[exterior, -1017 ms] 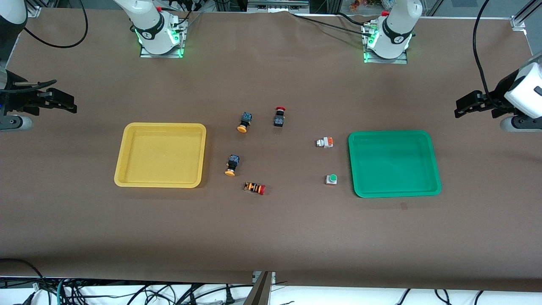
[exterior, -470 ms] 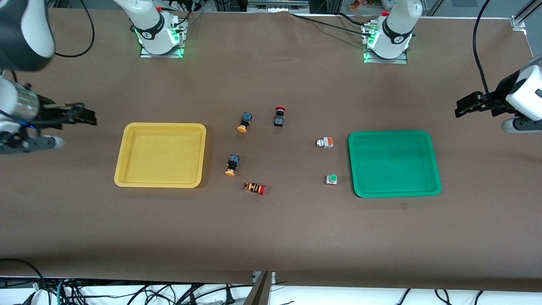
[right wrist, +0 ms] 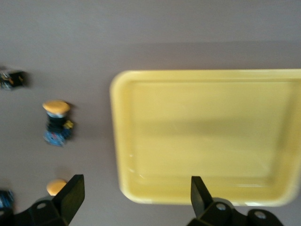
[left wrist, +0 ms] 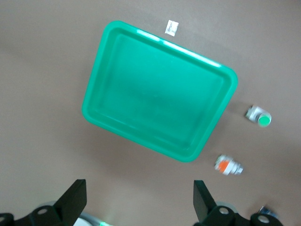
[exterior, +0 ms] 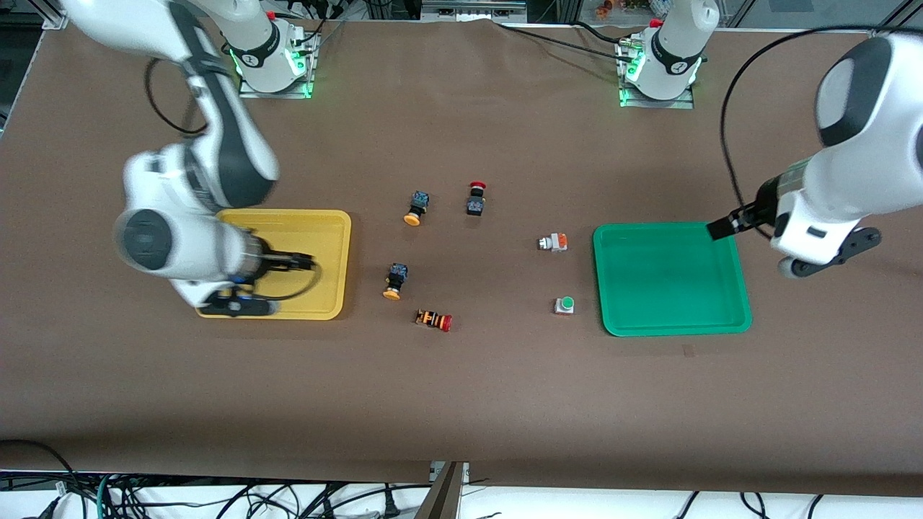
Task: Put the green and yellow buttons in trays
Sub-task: 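Grasp a yellow button with the right gripper while the left gripper grasps a green button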
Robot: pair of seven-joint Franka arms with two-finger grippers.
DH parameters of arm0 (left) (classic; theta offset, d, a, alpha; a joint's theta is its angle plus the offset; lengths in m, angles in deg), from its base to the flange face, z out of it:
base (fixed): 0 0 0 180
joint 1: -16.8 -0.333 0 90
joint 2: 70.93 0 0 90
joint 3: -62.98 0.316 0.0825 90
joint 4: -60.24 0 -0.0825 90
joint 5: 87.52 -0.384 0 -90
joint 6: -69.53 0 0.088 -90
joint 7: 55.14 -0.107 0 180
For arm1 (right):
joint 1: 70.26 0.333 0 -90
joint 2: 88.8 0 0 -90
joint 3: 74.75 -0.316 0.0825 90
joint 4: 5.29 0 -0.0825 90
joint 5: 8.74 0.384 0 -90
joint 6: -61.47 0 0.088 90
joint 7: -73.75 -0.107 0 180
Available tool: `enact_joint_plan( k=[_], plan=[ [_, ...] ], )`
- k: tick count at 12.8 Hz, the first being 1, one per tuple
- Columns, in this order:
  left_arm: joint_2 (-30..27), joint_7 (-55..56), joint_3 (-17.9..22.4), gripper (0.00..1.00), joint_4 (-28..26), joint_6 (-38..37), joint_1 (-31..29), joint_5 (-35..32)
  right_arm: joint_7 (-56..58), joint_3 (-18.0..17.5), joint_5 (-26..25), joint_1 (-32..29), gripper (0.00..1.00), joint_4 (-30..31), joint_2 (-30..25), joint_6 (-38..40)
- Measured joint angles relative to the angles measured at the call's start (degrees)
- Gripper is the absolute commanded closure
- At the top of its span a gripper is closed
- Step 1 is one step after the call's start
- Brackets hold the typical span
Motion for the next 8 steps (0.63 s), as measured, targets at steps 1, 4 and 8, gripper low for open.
enact_joint_plan(
  k=[1,4,8],
  plan=[
    [1.77,3.39,-0.09,0.00,0.26,1.97,1.26,0.00,-4.91,-0.01,0.00,3.13,0.00,0.02,1.79,-3.72],
    [7.93,6.19,-0.18,0.00,0.47,12.50,6.33,-0.07,-14.62,0.07,-0.01,8.61,0.00,0.17,6.68,-14.46],
    [15.98,4.03,-0.22,0.00,0.79,24.74,12.03,-0.33,-18.67,0.10,-0.01,10.47,0.07,0.15,13.00,-23.88]
  ],
)
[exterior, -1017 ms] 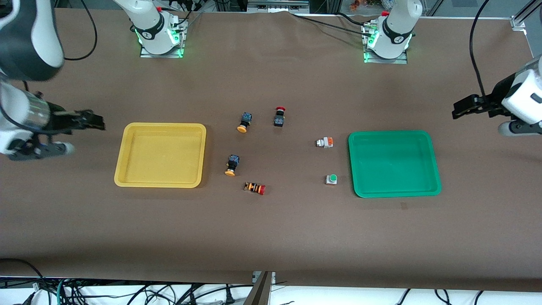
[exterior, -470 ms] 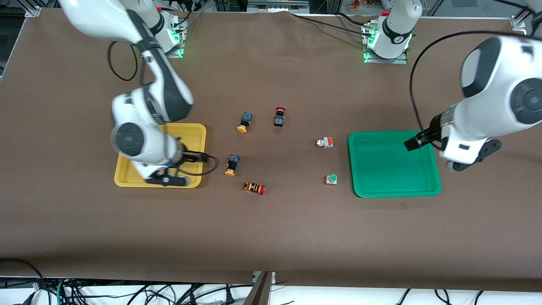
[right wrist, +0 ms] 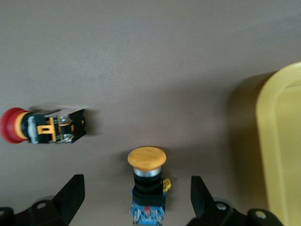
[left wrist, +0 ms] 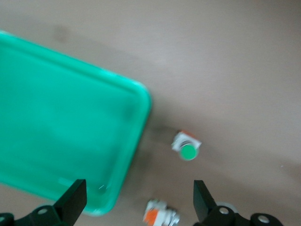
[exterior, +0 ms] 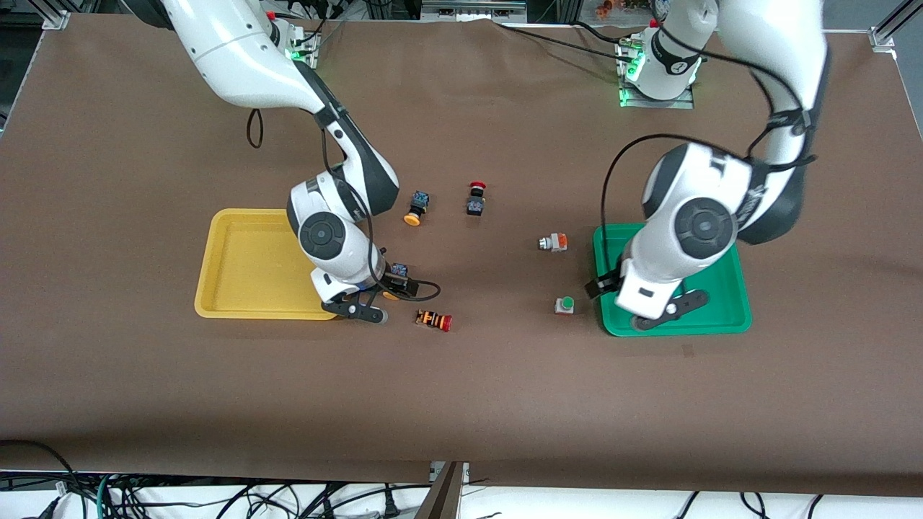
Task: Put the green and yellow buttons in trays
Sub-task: 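Grasp a yellow button with the right gripper while the left gripper grasps a green button, then place the yellow button in the yellow tray while the left gripper places green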
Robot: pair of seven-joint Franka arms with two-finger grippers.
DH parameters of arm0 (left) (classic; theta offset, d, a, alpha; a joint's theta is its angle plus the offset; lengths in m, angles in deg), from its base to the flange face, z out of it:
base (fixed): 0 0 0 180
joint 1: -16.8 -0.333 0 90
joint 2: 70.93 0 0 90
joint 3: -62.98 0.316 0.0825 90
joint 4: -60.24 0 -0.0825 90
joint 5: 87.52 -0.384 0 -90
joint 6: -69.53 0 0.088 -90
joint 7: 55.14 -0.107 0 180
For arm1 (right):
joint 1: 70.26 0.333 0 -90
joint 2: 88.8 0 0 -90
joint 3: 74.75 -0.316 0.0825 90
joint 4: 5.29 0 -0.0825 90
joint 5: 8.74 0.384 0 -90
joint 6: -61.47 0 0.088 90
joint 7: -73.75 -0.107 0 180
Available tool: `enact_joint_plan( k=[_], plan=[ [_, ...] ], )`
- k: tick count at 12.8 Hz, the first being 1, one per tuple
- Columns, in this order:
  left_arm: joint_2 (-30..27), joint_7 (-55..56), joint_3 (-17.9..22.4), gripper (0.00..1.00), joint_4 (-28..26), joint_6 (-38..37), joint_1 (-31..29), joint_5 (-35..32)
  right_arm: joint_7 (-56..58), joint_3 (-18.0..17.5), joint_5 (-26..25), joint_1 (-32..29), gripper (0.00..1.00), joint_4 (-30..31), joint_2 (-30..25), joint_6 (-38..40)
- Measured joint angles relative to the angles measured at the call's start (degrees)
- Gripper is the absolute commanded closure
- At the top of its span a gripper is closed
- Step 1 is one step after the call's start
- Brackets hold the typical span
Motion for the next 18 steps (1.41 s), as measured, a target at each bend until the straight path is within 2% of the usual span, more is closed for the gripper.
enact_joint_plan(
  k=[1,3,4,5,6,7,8,9,11,13,14,16,18],
  plan=[
    [1.71,-2.74,0.03,0.00,0.07,3.59,0.55,-0.02,-0.13,0.02,0.00,0.07,0.14,-0.01,0.65,-0.15],
    [4.57,-5.49,0.03,0.00,0.17,9.01,1.63,-0.02,-0.13,0.04,0.00,0.14,0.38,0.02,1.27,-0.11],
    [6.02,-5.91,0.04,0.00,0.18,11.11,2.24,-0.03,-0.13,0.04,-0.01,0.24,0.41,0.08,1.55,-0.02],
    [7.52,-6.30,0.02,0.00,0.16,13.07,2.96,-0.03,-0.13,0.04,-0.01,0.35,0.48,0.36,1.76,0.08],
    [8.93,-6.54,0.03,0.00,0.13,14.30,3.76,-0.06,-0.13,0.04,-0.01,0.44,0.63,0.83,1.86,0.09],
    [10.10,-6.93,0.03,0.02,0.12,14.76,4.35,-0.12,-0.12,0.04,-0.01,0.52,0.83,1.26,1.89,0.09],
    [10.97,-7.92,0.04,0.07,0.10,14.85,4.62,-0.14,0.00,0.04,-0.02,0.68,1.00,1.48,1.89,0.09],
    [11.65,-9.04,0.08,0.19,0.09,14.91,4.65,-0.14,0.30,0.07,-0.05,0.87,1.00,1.47,1.86,0.09],
    [12.43,-10.74,0.38,0.55,0.06,14.93,4.62,-0.14,4.15,0.92,-0.12,0.48,1.00,0.96,1.42,2.64],
    [12.60,-12.00,0.58,0.89,0.05,14.93,4.55,-0.14,14.30,1.98,-0.13,-3.49,1.00,-0.15,-0.66,9.67],
    [12.61,-12.51,0.60,0.97,0.04,14.91,4.52,-0.14,20.68,2.22,-0.13,-6.84,1.00,-0.45,-2.37,13.87],
    [12.59,-13.60,0.66,0.97,0.08,14.88,4.37,-0.14,31.49,4.16,-0.14,-12.45,1.00,-0.15,-5.43,20.59],
    [12.24,-13.86,0.79,0.94,0.49,14.32,3.86,-0.14,38.84,8.12,-0.14,-13.91,1.00,2.10,-6.64,22.28]
  ],
)
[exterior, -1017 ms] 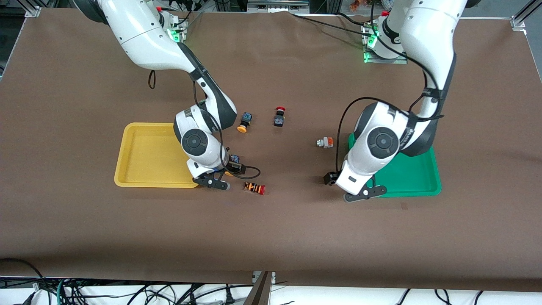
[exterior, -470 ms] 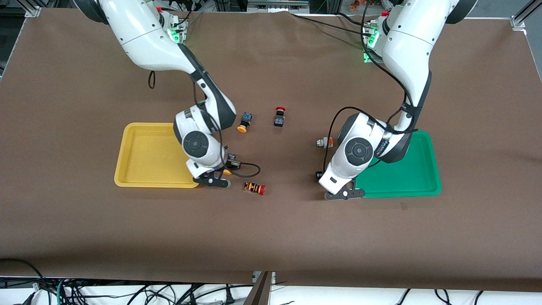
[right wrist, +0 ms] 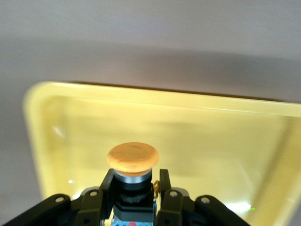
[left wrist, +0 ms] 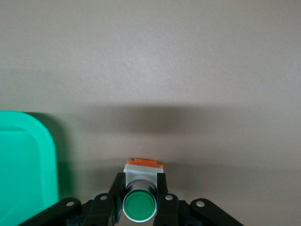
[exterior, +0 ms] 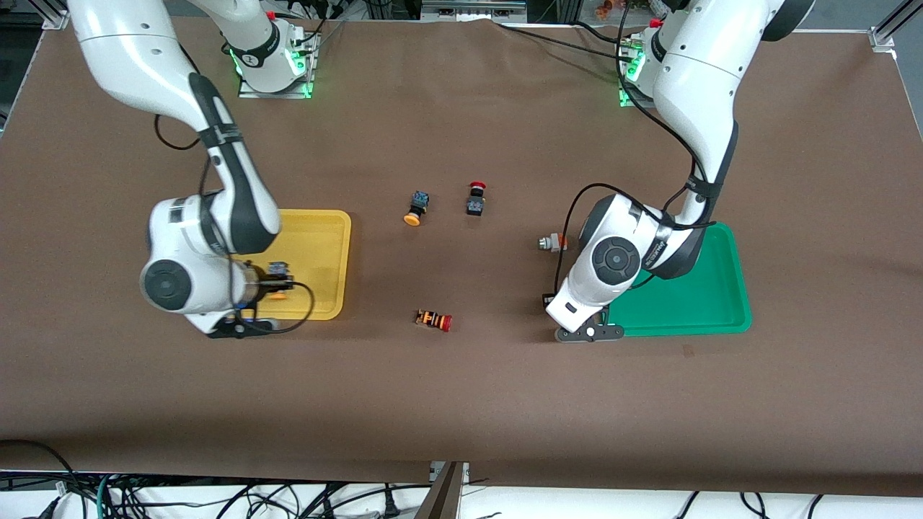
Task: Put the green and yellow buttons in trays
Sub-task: 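Place the yellow button in the yellow tray while the left gripper places green, then grasp a second yellow button with the right gripper while the left grasps green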
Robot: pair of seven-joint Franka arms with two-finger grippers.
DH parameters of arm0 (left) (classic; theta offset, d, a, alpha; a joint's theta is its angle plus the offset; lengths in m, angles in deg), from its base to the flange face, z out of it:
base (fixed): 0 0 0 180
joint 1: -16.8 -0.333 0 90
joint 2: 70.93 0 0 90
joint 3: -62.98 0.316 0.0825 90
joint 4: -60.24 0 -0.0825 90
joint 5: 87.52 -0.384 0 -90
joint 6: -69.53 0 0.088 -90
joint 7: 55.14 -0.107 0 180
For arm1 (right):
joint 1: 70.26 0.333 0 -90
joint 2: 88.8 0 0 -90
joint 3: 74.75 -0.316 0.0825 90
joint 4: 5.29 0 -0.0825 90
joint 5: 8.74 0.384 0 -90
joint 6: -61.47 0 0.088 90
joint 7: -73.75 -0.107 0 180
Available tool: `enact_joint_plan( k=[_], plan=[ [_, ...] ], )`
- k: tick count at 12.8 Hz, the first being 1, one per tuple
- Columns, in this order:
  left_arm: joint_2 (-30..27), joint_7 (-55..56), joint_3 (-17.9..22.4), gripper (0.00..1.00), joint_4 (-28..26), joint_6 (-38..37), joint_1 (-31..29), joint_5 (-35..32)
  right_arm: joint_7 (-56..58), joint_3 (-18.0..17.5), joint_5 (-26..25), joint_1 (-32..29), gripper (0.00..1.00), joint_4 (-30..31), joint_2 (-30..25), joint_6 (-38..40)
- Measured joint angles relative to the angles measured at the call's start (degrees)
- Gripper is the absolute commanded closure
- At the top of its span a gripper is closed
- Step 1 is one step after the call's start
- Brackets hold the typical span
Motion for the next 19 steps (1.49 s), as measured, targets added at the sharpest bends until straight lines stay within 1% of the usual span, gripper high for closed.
enact_joint_plan(
  k=[1,2,3,4,5,6,7,8,9,10,12,14,16,19],
  plan=[
    [-0.79,-0.07,0.09,0.94,0.43,-1.23,-0.53,0.00,2.16,1.66,0.00,0.01,1.00,1.90,-0.13,-0.29],
    [-2.19,-0.47,0.22,0.85,0.98,-3.11,-1.43,0.00,3.62,3.08,0.01,0.08,1.00,4.09,-0.16,-1.41],
    [-4.05,-1.51,0.29,0.85,1.33,-5.97,-2.78,0.00,4.91,4.27,0.02,0.12,1.00,6.44,-0.24,-3.05],
    [-6.02,-2.72,0.34,0.85,1.42,-9.66,-4.26,0.00,6.15,5.35,0.03,0.12,0.76,8.90,-0.46,-4.87],
    [-7.62,-4.30,0.43,0.85,1.35,-13.17,-5.84,0.00,6.77,6.20,0.03,0.09,0.01,11.00,-0.92,-6.14],
    [-8.43,-6.17,0.49,0.84,0.99,-15.65,-7.55,0.00,6.84,6.63,0.04,0.04,0.00,12.22,-1.55,-6.41],
    [-8.48,-7.74,0.52,0.32,0.04,-16.93,-9.13,0.00,6.84,6.65,0.22,0.08,0.00,12.69,-2.44,-6.37],
    [-8.14,-8.74,0.54,0.00,-1.71,-17.13,-10.51,0.00,6.70,6.20,1.22,0.25,0.00,12.59,-3.58,-6.06],
    [-7.57,-9.07,0.54,0.00,-3.13,-17.12,-11.37,0.01,5.56,4.87,2.96,0.55,0.00,12.17,-4.87,-5.17],
    [-7.27,-9.10,0.50,0.00,-3.74,-17.46,-11.75,0.01,1.99,2.49,4.15,0.95,0.00,11.33,-6.06,-3.92],
    [-8.01,-9.13,0.32,0.00,-3.33,-20.62,-11.81,0.01,-8.73,-3.58,4.53,2.23,0.00,10.09,-7.33,-2.87],
    [-9.96,-9.12,-0.29,0.00,-3.04,-23.89,-11.53,0.01,-18.96,-8.16,4.57,4.28,0.00,9.99,-7.26,-3.30],
    [-11.12,-8.49,-1.69,0.00,-3.09,-25.15,-10.58,0.80,-27.02,-10.08,4.67,7.74,0.00,10.06,-6.35,-5.15],
    [-11.00,-2.02,-3.66,0.00,-4.02,-24.92,-8.93,6.13,-35.37,-10.44,7.14,14.72,0.00,10.33,-3.97,-8.75]
  ],
)
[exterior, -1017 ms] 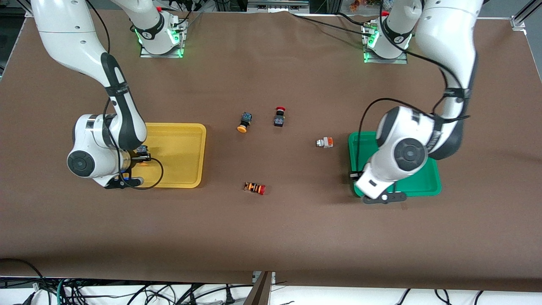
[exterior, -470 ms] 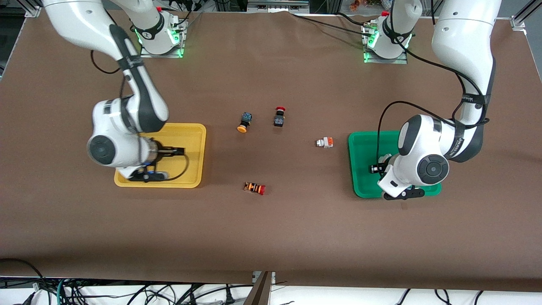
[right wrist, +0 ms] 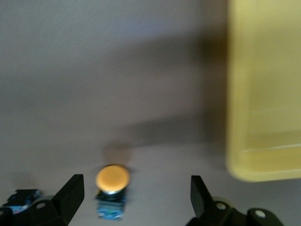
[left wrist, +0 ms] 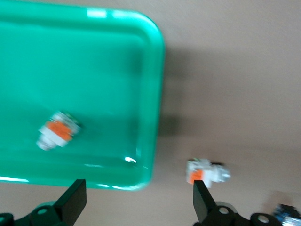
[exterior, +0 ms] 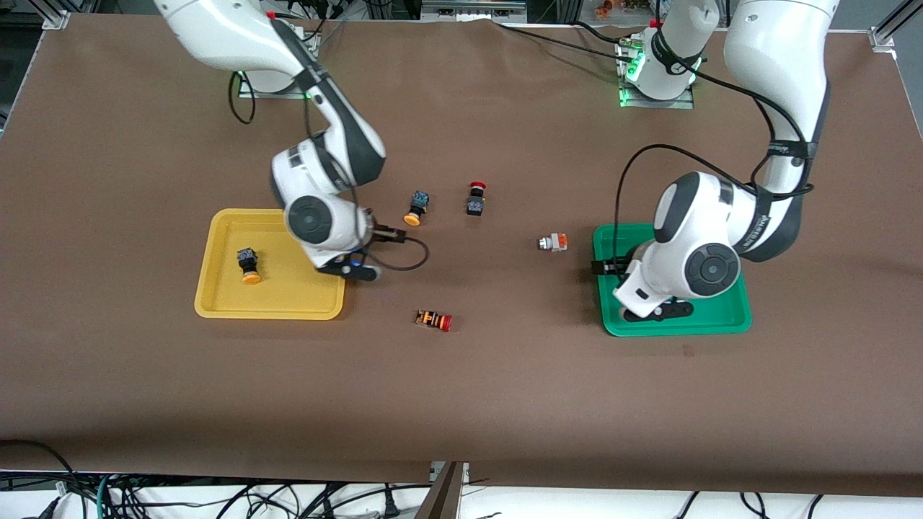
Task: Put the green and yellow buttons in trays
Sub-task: 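Grasp a second yellow button with the right gripper while the left grasps green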
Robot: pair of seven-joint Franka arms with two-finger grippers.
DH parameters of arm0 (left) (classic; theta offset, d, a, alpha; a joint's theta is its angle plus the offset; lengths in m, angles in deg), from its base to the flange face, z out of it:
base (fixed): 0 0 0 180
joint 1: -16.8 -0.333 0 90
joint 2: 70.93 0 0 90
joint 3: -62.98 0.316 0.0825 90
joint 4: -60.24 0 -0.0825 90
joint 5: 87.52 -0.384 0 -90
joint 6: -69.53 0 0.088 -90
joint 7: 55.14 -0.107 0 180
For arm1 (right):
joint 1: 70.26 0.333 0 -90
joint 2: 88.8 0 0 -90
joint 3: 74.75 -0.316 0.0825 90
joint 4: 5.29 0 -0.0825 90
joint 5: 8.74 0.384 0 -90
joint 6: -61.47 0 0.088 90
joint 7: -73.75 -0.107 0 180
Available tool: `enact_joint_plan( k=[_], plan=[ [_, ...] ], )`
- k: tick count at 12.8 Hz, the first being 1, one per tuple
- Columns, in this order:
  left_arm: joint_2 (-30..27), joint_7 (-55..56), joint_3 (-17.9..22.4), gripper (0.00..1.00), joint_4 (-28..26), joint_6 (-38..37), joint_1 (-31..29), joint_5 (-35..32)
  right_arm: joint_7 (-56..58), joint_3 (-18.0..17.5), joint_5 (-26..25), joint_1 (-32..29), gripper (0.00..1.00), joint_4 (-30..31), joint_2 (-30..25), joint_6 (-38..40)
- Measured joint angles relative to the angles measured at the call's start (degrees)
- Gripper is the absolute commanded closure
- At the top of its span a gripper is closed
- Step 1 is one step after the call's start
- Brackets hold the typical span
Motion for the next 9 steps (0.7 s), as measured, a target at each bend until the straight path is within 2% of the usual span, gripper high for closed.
enact_joint_plan(
  k=[2,3,4,5,6,8,9],
  plan=[
    [0.06,6.84,-0.55,0.00,-1.76,2.50,1.99,0.62,-4.17,-0.05,1.05,3.81,0.00,0.06,1.37,-2.20],
    [0.09,11.44,-0.70,0.00,-3.42,5.38,3.09,0.87,-6.06,-0.05,1.12,5.31,0.06,0.18,2.03,-3.37],
    [0.12,16.03,-0.99,0.00,-5.22,8.46,3.87,0.87,-7.17,-0.04,1.13,6.33,0.26,0.63,2.65,-4.69],
    [0.15,19.83,-1.39,0.00,-7.03,11.59,4.39,1.00,-7.75,-0.03,1.13,6.86,0.51,1.37,3.17,-5.95],
    [0.16,24.42,-1.76,0.00,-8.54,14.18,4.65,1.50,-7.82,-0.01,1.13,6.96,0.69,2.35,3.57,-6.96],
    [0.16,33.80,-1.83,0.00,-9.94,16.09,4.65,2.86,-7.82,0.16,1.13,6.95,1.00,3.73,3.85,-7.70],
    [0.15,37.96,-1.79,0.00,-10.19,16.14,4.47,3.07,-7.82,0.17,1.13,6.95,1.00,4.03,3.85,-7.71]
  ],
)
